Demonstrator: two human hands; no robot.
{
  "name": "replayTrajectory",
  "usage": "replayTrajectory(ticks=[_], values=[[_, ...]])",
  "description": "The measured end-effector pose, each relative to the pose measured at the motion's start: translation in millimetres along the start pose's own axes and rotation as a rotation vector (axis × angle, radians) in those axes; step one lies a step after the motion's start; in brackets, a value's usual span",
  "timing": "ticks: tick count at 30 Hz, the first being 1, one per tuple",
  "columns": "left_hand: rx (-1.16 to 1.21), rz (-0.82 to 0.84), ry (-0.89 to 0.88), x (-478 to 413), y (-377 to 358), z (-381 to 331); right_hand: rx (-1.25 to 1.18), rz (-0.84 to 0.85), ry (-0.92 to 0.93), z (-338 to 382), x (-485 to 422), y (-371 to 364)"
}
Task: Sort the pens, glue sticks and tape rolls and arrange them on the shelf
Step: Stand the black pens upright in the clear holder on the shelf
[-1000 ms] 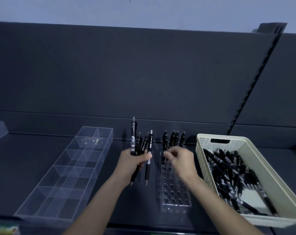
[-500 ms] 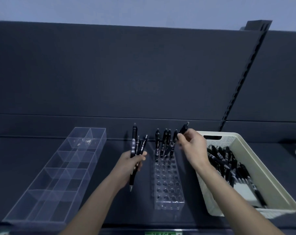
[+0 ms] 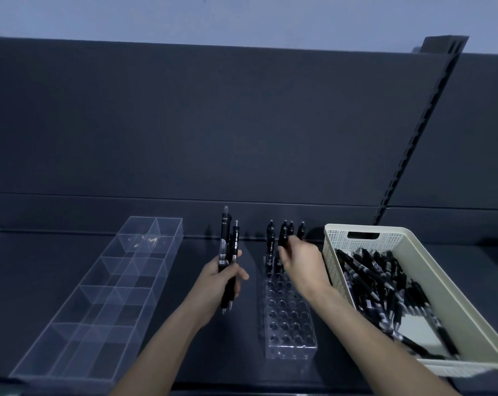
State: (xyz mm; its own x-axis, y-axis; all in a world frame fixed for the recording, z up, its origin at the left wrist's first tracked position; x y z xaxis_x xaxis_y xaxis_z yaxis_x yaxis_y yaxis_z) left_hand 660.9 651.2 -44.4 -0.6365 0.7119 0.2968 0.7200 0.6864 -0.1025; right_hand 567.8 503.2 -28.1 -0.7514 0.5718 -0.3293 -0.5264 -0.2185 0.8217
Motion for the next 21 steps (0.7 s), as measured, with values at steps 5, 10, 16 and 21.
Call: replayTrajectory(ticks=[5,10,16,21], values=[[-0.029,0.004,0.002,-1.7,3.1,2.1,-0.006,0.069,-0.116,-4.1,2.3,-12.9],[0.01,0.008,-0.001,-0.8,3.8,2.3,-0.048,0.079,-0.166,-8.1,3.7,-13.1],[0.027,0.064,-0.016,0.6,-10.1,-0.1,-0.365,-0.059,-0.17,-2.9,18.9,11.0],[0.04,0.106,-0.023,0.2,-29.6,-2.8,-0.706,0.051,-0.137,15.0,24.9,26.8]])
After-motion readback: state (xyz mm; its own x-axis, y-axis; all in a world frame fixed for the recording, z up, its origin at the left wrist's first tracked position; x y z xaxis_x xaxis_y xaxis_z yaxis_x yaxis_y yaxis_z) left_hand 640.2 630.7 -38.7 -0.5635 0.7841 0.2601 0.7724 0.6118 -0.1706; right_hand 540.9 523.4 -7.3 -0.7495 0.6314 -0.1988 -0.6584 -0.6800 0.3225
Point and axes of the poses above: each hand's wrist, its own x-axis away from the middle knuckle, its own y-axis out of the back of the hand, z = x × y, the point moved 1 cm from there along -x, towards the middle knuckle, and after that the axes turned 6 degrees about y, right-handed, at the moved point
